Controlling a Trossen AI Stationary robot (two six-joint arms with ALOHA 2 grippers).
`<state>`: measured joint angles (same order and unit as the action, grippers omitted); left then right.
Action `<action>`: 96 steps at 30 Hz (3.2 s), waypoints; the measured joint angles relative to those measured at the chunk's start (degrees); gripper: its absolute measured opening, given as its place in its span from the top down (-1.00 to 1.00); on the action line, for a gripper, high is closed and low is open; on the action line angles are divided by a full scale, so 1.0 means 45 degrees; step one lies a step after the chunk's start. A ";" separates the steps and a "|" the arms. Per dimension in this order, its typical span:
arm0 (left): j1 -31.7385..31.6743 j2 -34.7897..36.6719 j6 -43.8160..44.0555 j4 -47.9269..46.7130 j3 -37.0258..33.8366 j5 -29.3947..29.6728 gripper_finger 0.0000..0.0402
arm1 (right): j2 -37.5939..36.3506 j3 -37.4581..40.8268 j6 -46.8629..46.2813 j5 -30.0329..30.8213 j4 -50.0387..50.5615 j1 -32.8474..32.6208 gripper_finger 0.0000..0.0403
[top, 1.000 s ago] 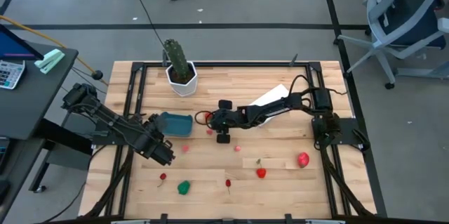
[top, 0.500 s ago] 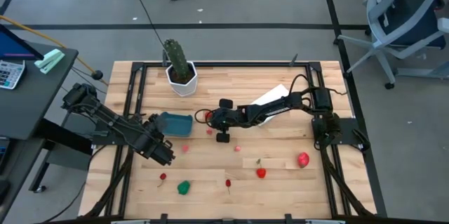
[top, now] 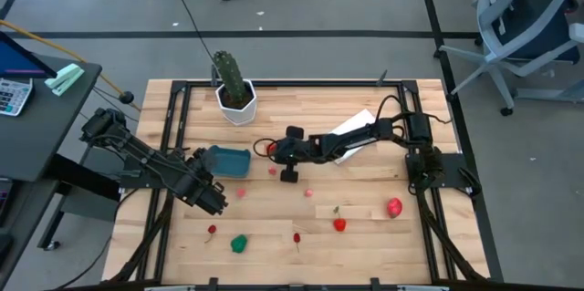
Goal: Pick and placing Produce into tupperware
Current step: Put the top red strawberry into the blue bin
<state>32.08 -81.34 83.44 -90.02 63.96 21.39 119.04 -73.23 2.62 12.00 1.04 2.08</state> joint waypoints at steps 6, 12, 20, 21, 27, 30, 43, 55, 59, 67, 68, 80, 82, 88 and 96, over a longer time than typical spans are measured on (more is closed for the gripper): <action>0.0000 0.0000 -0.0005 0.0000 0.0000 0.0000 0.47 | -0.0005 0.0000 -0.0207 -0.0018 0.0000 0.0001 0.95; -0.0002 0.0000 -0.0003 0.0000 0.0000 0.0000 0.47 | -0.0005 0.0000 0.0154 -0.0026 0.0039 -0.0011 0.76; -0.0005 0.0000 -0.0005 0.0000 0.0000 0.0000 0.47 | -0.0005 0.0000 0.0399 -0.0066 0.0034 -0.0023 0.44; -0.0001 0.0000 -0.0002 0.0000 0.0000 0.0000 0.47 | -0.0005 0.0000 0.0460 -0.0066 0.0029 -0.0023 0.41; -0.0004 0.0000 -0.0005 0.0000 0.0000 0.0000 0.47 | -0.0009 0.0000 0.0478 -0.0066 -0.0066 -0.0023 0.37; -0.0002 0.0000 -0.0005 0.0000 0.0000 0.0000 0.47 | -0.0010 0.0000 0.0481 -0.0064 -0.0068 -0.0023 0.40; 0.0000 0.0000 -0.0005 0.0005 0.0000 0.0000 0.47 | -0.0013 0.0000 0.0561 -0.0060 -0.0355 -0.0023 0.72; -0.0005 0.0000 0.1082 0.0002 0.0000 0.0392 0.47 | -0.0038 0.0005 0.1082 -0.0197 -0.2489 -0.0240 0.97; -0.0005 -0.0005 0.1243 0.0005 0.0000 0.0393 0.47 | -0.0369 -0.0010 0.1399 -0.0888 -0.4808 -0.0637 0.98; -0.0005 -0.0005 0.1229 -0.0005 0.0005 0.0396 0.47 | -0.0644 -0.0838 0.2194 -0.1467 -0.5776 -0.1175 0.99; -0.0005 -0.0005 0.1224 0.0005 0.0005 0.0398 0.47 | -0.0517 -0.1067 0.2178 -0.1651 -0.5798 -0.1175 0.99; -0.0092 -0.0005 0.1180 0.0002 0.0005 0.0390 0.47 | -0.0244 -0.2163 0.0746 -0.2030 -0.5096 -0.0845 1.00; -0.0092 -0.0005 0.1180 0.0005 0.0005 0.0389 0.47 | -0.0223 -0.2166 0.0389 -0.2028 -0.5039 -0.0726 1.00; -0.0092 -0.0005 0.1180 0.0001 0.0010 0.0384 0.47 | -0.0223 -0.2186 0.0094 -0.2019 -0.4460 -0.0407 1.00; -0.0092 -0.0005 0.1185 0.0003 0.0015 0.0384 0.47 | 0.0083 -0.4109 0.0454 -0.2033 -0.2530 -0.0019 1.00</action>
<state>31.66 -81.36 88.77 -90.00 64.03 23.11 119.42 -91.72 4.67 2.85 -10.35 2.00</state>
